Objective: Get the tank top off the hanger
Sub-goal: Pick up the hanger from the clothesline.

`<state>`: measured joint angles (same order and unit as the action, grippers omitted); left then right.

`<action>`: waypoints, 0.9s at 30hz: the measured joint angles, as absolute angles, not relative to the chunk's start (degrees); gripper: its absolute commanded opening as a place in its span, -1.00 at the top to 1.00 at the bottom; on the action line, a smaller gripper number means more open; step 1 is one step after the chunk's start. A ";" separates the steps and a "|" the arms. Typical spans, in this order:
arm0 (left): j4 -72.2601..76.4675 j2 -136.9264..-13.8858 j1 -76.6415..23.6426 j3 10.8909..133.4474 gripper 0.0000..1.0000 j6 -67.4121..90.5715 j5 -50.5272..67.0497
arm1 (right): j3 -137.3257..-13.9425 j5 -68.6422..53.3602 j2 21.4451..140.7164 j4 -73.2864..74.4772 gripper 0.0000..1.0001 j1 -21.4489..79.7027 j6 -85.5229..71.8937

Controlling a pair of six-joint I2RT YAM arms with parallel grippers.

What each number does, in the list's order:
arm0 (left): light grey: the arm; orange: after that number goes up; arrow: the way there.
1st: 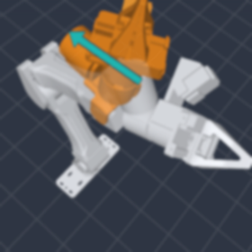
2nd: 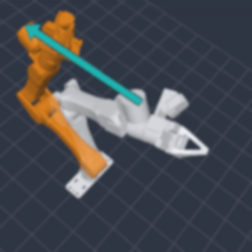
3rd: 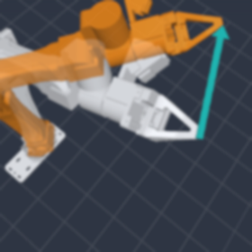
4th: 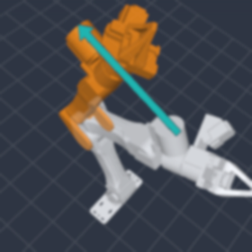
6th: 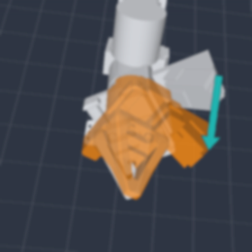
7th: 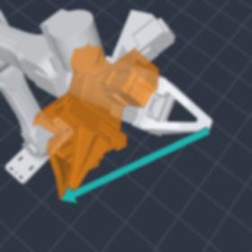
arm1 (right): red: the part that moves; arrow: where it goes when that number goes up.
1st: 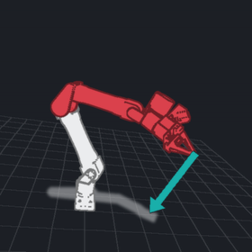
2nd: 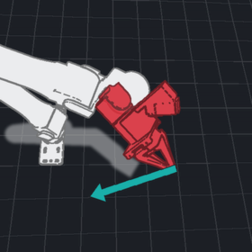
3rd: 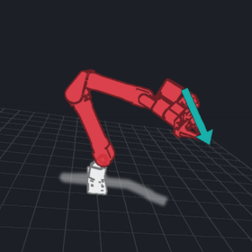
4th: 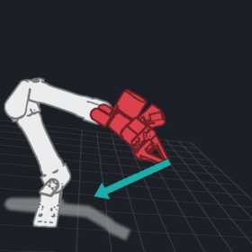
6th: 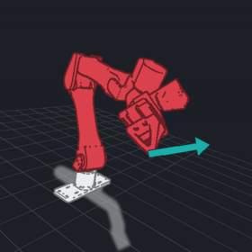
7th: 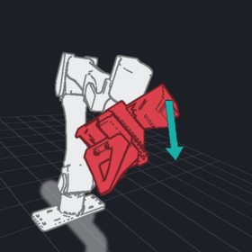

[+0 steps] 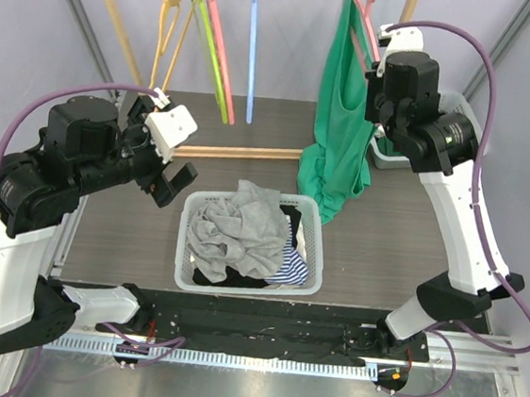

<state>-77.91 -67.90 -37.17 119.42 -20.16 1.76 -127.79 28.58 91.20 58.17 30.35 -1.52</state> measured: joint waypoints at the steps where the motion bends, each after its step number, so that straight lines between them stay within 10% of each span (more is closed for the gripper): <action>1: -77.91 -67.90 -37.01 119.42 -0.99 -20.16 1.78 | -125.43 28.25 89.71 56.23 0.98 30.37 -0.86; 27: -77.91 -67.22 -35.22 119.37 -0.99 -20.12 4.32 | -96.09 13.63 62.65 45.63 0.98 30.37 -2.20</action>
<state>-77.91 -67.22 -35.22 119.37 -20.12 4.32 -96.09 13.63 62.65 45.63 30.37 -2.20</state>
